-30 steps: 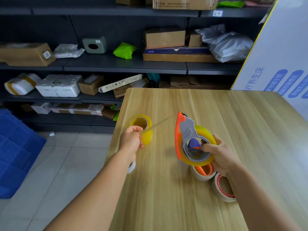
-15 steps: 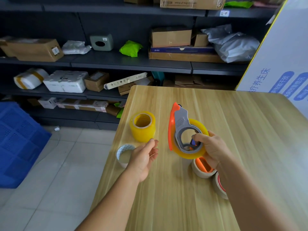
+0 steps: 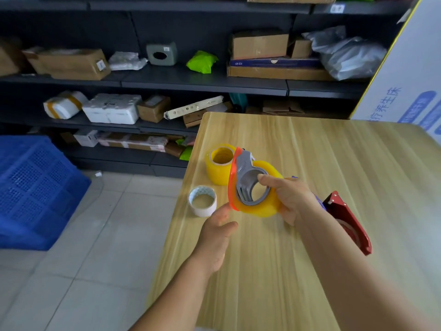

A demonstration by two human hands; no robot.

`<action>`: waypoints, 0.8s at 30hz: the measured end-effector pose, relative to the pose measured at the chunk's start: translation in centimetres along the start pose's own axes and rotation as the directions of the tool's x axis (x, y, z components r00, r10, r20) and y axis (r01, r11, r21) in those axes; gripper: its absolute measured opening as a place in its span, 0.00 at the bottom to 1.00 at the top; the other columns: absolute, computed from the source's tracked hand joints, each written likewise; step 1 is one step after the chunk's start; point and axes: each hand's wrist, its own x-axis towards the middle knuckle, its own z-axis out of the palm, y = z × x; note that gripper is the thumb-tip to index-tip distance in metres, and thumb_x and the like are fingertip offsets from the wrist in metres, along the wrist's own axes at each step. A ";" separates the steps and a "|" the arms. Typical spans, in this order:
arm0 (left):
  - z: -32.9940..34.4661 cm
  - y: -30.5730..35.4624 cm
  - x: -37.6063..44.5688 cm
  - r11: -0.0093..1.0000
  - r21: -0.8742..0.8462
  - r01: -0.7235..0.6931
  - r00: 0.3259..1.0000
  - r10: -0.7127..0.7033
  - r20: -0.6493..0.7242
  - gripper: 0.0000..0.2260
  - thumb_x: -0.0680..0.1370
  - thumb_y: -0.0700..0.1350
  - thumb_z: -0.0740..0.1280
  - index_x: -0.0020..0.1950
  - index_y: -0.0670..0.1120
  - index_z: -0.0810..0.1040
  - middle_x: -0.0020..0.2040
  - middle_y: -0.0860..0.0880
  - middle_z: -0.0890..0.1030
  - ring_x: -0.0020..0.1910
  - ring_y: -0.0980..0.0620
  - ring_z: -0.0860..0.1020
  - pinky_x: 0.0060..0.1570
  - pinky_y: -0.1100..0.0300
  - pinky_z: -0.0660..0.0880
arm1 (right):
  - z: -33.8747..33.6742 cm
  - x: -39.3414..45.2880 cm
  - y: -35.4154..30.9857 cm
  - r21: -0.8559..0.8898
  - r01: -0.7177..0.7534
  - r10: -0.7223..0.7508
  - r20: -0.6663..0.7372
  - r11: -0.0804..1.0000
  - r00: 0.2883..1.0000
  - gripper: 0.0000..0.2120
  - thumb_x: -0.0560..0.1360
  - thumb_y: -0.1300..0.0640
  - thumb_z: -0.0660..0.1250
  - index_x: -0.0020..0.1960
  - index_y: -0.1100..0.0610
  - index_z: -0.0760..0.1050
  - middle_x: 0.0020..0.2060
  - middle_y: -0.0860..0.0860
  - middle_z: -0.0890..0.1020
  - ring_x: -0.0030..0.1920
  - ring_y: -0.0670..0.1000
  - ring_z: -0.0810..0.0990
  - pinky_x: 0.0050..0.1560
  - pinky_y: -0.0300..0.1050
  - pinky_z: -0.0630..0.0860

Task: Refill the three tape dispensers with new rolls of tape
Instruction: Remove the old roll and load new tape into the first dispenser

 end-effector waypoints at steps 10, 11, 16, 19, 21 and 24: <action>-2.3 -3.7 -7.9 0.996 -0.065 0.053 0.998 -0.054 -0.015 0.25 0.66 0.44 0.66 0.60 0.64 0.75 0.63 0.63 0.74 0.68 0.56 0.64 0.61 0.56 0.61 | 4.1 -6.8 4.3 -0.020 -0.086 0.086 -0.005 0.996 0.996 0.18 0.71 0.53 0.71 0.57 0.62 0.74 0.46 0.57 0.82 0.43 0.56 0.82 0.43 0.52 0.80; -2.5 -4.1 -8.5 0.995 -0.077 0.060 0.998 -0.062 -0.023 0.25 0.67 0.45 0.68 0.61 0.63 0.75 0.65 0.60 0.74 0.68 0.56 0.66 0.61 0.57 0.61 | 4.5 -7.6 4.8 -0.012 -0.093 0.093 -0.005 0.996 0.996 0.15 0.72 0.52 0.69 0.54 0.60 0.74 0.43 0.56 0.80 0.41 0.54 0.81 0.38 0.48 0.78; -3.1 -5.7 -11.2 0.983 -0.144 0.111 0.990 -0.122 -0.073 0.19 0.67 0.54 0.75 0.56 0.58 0.78 0.51 0.66 0.82 0.51 0.73 0.76 0.48 0.67 0.65 | 6.1 -10.1 7.6 0.000 -0.124 0.124 -0.057 0.992 0.991 0.08 0.76 0.56 0.61 0.39 0.56 0.67 0.36 0.53 0.71 0.34 0.51 0.71 0.34 0.44 0.68; -3.2 -6.9 -12.0 0.964 -0.195 0.178 0.962 -0.212 -0.170 0.10 0.70 0.54 0.72 0.49 0.57 0.77 0.48 0.63 0.82 0.49 0.69 0.77 0.52 0.63 0.66 | 6.8 -11.2 9.4 -0.073 -0.137 0.134 -0.037 0.988 0.990 0.08 0.75 0.62 0.59 0.38 0.57 0.68 0.31 0.52 0.67 0.29 0.50 0.65 0.28 0.41 0.63; -3.5 -7.4 -12.5 0.952 -0.219 0.215 0.942 -0.262 -0.212 0.11 0.71 0.56 0.70 0.50 0.57 0.75 0.53 0.58 0.79 0.56 0.59 0.74 0.59 0.59 0.64 | 7.2 -11.7 10.3 -0.071 -0.139 0.141 0.018 0.988 0.990 0.08 0.74 0.66 0.58 0.39 0.58 0.70 0.29 0.52 0.68 0.25 0.49 0.68 0.24 0.38 0.65; -4.3 -8.1 -12.9 0.926 -0.273 0.261 0.919 -0.325 -0.222 0.12 0.71 0.57 0.70 0.51 0.55 0.75 0.53 0.57 0.78 0.61 0.55 0.71 0.64 0.56 0.62 | 7.5 -12.2 11.2 -0.027 -0.137 0.139 0.112 0.990 0.984 0.09 0.74 0.69 0.58 0.44 0.60 0.75 0.34 0.57 0.76 0.32 0.54 0.75 0.35 0.46 0.74</action>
